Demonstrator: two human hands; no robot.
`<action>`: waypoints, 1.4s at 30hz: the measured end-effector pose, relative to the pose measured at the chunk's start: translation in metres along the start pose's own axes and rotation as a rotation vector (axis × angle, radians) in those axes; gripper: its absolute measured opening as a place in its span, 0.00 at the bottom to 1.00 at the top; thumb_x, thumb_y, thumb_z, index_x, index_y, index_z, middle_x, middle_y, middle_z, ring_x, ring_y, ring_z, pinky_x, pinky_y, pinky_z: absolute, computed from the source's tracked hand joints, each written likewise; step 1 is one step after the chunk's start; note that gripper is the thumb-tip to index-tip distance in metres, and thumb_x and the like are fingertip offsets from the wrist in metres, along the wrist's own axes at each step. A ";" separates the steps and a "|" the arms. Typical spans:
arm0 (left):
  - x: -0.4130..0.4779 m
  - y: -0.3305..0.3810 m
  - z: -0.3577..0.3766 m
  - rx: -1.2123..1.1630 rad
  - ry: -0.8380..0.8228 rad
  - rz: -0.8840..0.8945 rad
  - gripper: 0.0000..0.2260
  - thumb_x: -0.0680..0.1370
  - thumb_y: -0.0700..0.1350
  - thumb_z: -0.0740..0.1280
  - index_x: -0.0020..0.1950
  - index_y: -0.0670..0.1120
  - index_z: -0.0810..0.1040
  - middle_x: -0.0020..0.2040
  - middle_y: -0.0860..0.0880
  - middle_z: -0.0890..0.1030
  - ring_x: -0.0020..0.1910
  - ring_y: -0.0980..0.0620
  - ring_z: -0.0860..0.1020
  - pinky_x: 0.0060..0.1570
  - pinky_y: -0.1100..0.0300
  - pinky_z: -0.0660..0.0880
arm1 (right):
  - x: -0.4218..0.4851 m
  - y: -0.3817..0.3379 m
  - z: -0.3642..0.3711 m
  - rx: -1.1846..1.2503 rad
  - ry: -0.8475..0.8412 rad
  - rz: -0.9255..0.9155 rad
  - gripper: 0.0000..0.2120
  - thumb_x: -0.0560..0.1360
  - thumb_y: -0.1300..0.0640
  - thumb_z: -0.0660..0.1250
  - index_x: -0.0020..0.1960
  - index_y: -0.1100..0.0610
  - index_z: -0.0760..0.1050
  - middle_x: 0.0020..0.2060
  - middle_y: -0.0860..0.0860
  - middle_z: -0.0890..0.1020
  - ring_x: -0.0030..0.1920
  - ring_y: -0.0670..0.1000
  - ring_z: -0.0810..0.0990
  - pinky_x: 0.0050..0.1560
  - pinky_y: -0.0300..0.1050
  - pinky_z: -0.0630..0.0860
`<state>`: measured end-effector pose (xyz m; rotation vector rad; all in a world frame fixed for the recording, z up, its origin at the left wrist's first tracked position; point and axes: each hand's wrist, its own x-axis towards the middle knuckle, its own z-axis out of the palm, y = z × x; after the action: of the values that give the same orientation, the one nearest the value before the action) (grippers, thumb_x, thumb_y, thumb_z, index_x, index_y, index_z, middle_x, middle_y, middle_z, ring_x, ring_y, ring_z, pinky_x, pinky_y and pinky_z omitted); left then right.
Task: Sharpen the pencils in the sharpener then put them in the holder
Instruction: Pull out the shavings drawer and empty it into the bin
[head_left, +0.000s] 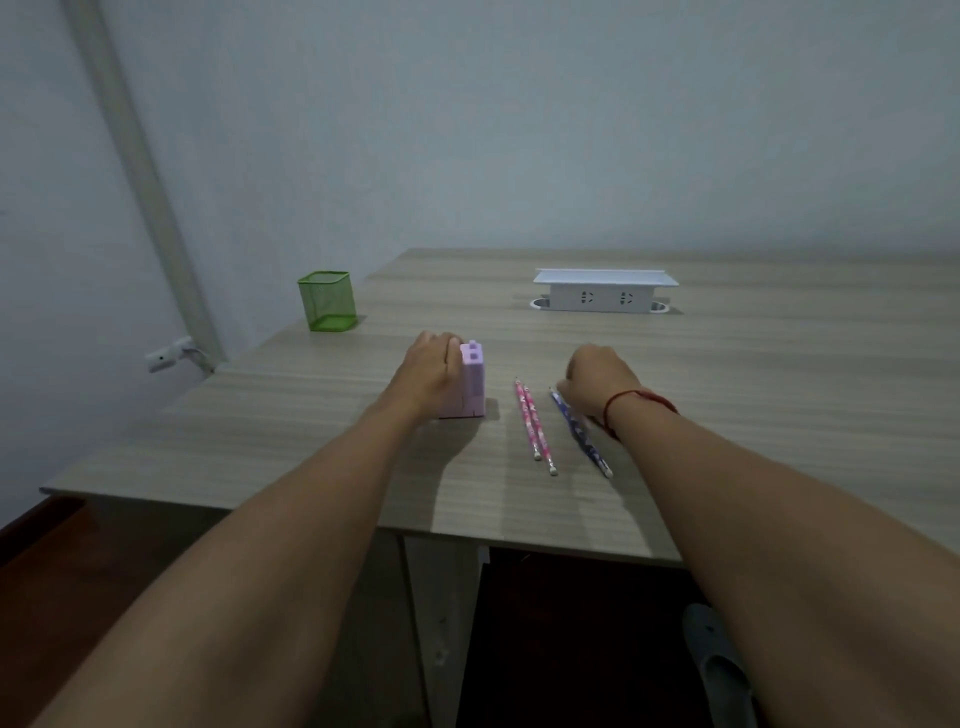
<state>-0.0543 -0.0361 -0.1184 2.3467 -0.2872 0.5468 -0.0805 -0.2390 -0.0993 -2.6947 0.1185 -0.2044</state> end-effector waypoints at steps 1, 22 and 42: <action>0.000 -0.001 -0.002 -0.037 -0.010 -0.015 0.14 0.82 0.38 0.52 0.57 0.36 0.76 0.56 0.35 0.77 0.56 0.40 0.71 0.56 0.55 0.63 | 0.001 -0.005 0.001 0.054 0.003 -0.040 0.07 0.77 0.59 0.67 0.46 0.63 0.79 0.55 0.61 0.82 0.53 0.59 0.80 0.54 0.46 0.77; -0.001 -0.016 -0.016 0.095 -0.012 -0.033 0.19 0.84 0.45 0.49 0.62 0.41 0.76 0.58 0.38 0.77 0.56 0.43 0.74 0.54 0.57 0.67 | 0.006 -0.055 0.026 0.315 -0.355 -0.155 0.28 0.66 0.63 0.79 0.64 0.63 0.76 0.58 0.56 0.82 0.57 0.56 0.81 0.60 0.51 0.78; -0.041 0.028 -0.089 0.010 0.132 -0.030 0.22 0.80 0.49 0.57 0.72 0.44 0.67 0.68 0.45 0.74 0.67 0.46 0.72 0.65 0.54 0.67 | -0.051 -0.103 -0.053 0.542 -0.268 -0.282 0.30 0.72 0.69 0.72 0.72 0.67 0.65 0.64 0.61 0.75 0.59 0.62 0.79 0.52 0.52 0.81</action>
<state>-0.1276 0.0062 -0.0611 2.3081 -0.1880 0.6861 -0.1337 -0.1621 -0.0138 -2.1596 -0.3499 0.0418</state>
